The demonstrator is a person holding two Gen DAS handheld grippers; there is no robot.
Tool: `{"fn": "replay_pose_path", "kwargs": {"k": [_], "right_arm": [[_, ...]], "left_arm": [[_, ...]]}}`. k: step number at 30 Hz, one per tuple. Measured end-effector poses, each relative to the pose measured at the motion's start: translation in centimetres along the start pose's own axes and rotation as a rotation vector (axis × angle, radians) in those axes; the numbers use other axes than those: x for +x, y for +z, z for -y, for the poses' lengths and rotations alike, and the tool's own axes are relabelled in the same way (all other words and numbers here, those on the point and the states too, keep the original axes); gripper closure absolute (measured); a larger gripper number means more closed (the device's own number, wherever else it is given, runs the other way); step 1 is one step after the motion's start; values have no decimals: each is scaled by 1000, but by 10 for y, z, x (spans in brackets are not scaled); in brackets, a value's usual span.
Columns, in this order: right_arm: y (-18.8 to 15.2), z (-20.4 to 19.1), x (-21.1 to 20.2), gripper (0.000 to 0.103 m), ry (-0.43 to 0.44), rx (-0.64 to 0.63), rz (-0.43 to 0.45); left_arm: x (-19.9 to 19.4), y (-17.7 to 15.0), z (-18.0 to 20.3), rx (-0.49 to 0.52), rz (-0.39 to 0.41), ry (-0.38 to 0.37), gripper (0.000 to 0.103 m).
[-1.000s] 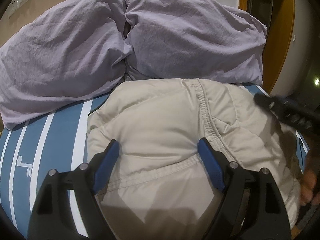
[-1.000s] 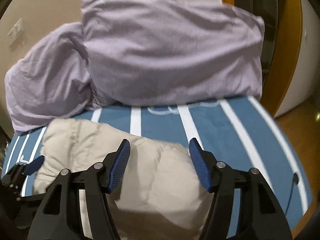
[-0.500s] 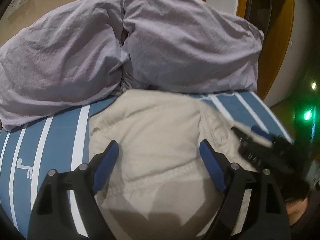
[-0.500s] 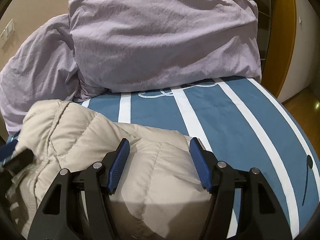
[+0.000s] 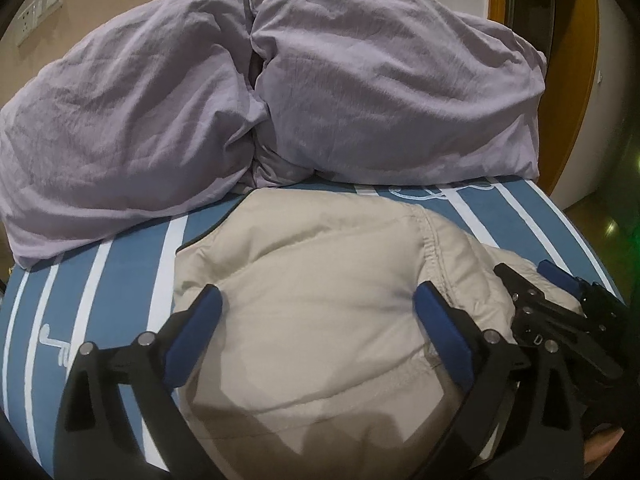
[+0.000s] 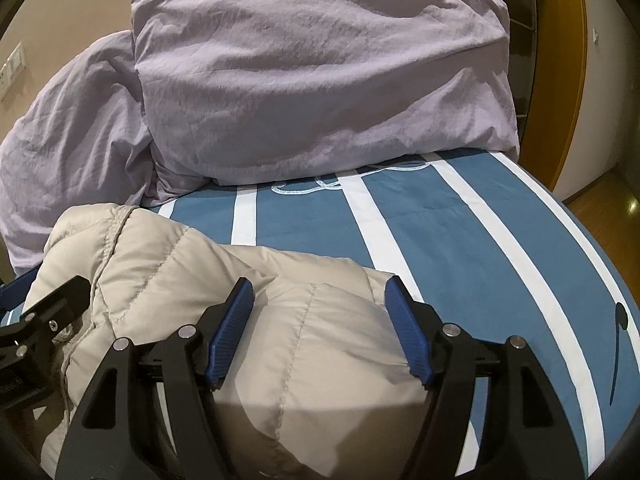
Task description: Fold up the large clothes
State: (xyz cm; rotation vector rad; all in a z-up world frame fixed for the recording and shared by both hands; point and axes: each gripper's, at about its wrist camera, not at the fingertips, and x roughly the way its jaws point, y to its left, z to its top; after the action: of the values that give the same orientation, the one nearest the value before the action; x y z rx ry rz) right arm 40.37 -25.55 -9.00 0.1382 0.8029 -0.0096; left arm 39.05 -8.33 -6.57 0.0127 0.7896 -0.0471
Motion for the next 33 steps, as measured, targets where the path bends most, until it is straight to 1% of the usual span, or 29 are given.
{"fn": "replay_pose_path", "kwargs": {"k": [6, 33], "right_arm": [[0, 1, 1, 33, 1, 0, 0], [-1, 2, 4, 31, 3, -2, 0]], "left_arm": [[6, -2, -4, -18, -6, -23, 3], [17, -9, -8, -52, -11, -61, 2]]}}
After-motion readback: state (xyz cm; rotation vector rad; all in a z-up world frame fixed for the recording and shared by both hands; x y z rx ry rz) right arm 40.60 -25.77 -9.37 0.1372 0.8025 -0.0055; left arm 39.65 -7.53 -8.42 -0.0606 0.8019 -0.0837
